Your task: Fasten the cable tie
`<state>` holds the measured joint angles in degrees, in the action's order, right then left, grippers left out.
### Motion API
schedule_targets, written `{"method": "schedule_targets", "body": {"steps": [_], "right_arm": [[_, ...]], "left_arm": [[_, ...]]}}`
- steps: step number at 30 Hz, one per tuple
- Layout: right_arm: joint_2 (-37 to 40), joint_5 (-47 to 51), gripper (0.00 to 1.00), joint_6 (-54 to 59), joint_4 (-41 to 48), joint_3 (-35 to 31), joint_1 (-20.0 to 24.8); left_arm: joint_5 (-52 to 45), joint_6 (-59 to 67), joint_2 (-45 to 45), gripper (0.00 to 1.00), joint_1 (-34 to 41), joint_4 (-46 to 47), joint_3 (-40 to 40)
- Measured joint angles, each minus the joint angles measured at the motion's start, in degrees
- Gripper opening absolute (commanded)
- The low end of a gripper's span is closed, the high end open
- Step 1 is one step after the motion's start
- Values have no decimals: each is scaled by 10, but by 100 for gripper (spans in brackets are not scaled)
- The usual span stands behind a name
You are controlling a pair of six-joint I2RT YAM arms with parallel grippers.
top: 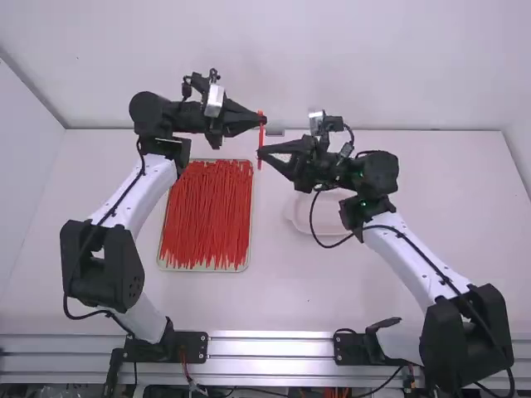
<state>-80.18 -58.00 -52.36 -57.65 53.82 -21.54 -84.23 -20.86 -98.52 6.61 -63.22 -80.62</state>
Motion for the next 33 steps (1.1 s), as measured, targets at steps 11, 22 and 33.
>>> {"method": "schedule_targets", "body": {"steps": [11,22,33], "right_arm": [[0,28,0,-12,33,0,-2],[0,49,0,-15,56,0,-5],[0,64,0,-16,56,0,-15]], "left_arm": [[0,20,0,2,0,-43,0],[0,21,0,2,0,-62,0],[-3,23,0,2,0,-72,0]]}}
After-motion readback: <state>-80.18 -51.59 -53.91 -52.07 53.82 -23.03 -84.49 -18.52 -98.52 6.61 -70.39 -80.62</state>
